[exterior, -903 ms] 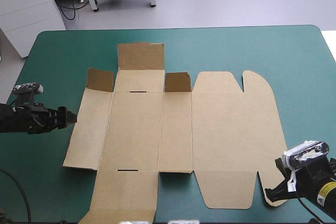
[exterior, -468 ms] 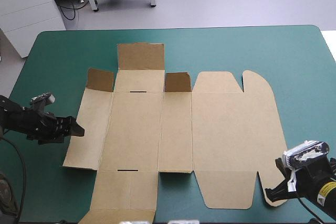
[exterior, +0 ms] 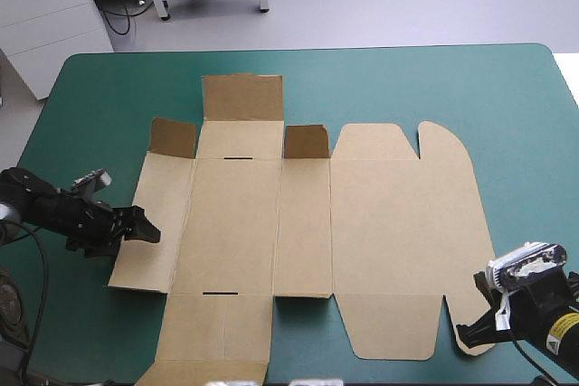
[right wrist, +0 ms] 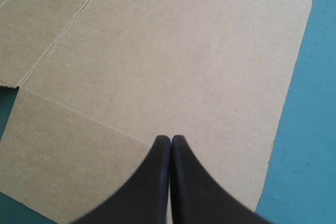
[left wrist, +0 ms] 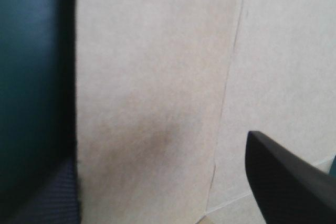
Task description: Fold the box
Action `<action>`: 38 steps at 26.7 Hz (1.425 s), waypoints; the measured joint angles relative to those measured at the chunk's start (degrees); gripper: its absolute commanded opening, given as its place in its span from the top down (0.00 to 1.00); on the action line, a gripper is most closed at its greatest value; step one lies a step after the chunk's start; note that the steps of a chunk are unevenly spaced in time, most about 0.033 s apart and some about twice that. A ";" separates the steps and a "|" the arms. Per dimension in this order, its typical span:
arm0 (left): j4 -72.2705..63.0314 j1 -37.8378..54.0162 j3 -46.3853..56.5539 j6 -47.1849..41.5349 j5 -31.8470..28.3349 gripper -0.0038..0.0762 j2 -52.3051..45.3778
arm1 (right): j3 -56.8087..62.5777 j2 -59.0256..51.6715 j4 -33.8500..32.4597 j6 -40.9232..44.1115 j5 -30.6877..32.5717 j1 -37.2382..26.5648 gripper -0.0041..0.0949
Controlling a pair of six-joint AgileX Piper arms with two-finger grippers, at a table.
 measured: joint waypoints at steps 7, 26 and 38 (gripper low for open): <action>0.37 -8.27 0.54 -0.55 -0.13 0.27 0.00 | 0.00 0.00 0.00 0.00 -0.31 0.00 0.98; 0.37 -10.99 0.54 -1.51 -0.24 0.53 -1.11 | 0.00 0.00 0.00 0.00 -0.29 0.00 0.98; 0.89 -10.99 -0.04 -5.23 0.00 0.99 -4.36 | 0.00 0.00 0.00 0.49 0.06 0.00 0.98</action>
